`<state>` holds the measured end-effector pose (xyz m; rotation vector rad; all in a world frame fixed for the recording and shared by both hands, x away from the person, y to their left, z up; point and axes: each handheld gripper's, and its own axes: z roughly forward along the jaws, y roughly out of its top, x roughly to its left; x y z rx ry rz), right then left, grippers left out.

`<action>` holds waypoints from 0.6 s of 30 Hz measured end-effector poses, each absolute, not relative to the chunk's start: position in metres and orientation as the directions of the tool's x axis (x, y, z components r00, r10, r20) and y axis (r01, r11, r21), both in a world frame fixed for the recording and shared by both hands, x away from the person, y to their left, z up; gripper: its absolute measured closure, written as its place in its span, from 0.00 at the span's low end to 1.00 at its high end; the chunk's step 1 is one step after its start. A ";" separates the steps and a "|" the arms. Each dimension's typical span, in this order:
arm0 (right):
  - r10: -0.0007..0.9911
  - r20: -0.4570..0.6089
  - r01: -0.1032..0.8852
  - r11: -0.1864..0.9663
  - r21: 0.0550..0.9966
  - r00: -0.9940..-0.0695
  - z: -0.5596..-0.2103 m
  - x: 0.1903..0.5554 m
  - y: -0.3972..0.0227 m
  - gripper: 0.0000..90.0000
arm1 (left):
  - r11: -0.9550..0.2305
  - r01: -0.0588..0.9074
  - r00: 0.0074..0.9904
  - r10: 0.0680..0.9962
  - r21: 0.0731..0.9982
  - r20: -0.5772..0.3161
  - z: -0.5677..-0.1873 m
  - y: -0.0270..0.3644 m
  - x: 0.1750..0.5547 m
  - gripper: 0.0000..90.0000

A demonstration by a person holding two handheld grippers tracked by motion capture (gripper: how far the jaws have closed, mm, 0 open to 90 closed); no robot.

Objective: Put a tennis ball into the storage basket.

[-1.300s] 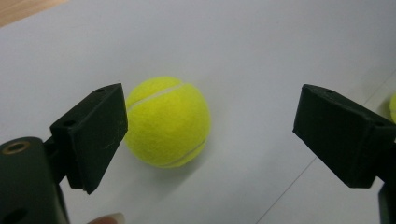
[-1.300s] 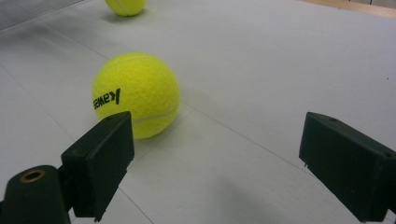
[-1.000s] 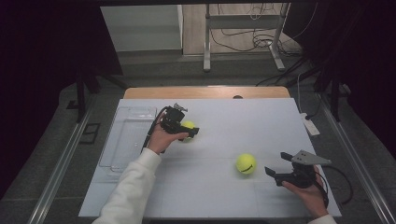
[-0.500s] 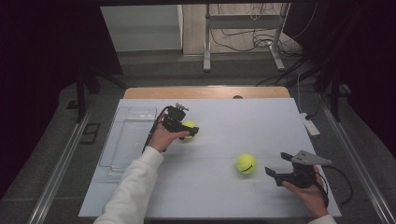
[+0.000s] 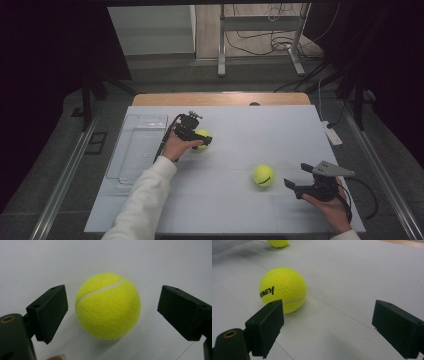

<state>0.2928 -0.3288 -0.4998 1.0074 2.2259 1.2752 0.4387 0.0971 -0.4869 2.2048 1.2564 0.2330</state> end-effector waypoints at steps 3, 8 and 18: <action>0.744 0.019 0.395 0.333 0.856 -0.668 -0.500 0.293 -0.329 0.12 | -0.390 0.729 0.543 0.830 0.563 -0.128 -0.488 0.095 0.439 0.12; 0.744 0.018 0.395 0.334 0.856 -0.668 -0.500 0.293 -0.329 0.12 | -0.397 0.731 0.544 0.830 0.555 -0.124 -0.490 0.092 0.441 0.12; 0.744 0.018 0.395 0.334 0.856 -0.668 -0.500 0.293 -0.329 0.12 | -0.397 0.760 0.524 0.842 0.514 -0.125 -0.498 0.089 0.444 0.14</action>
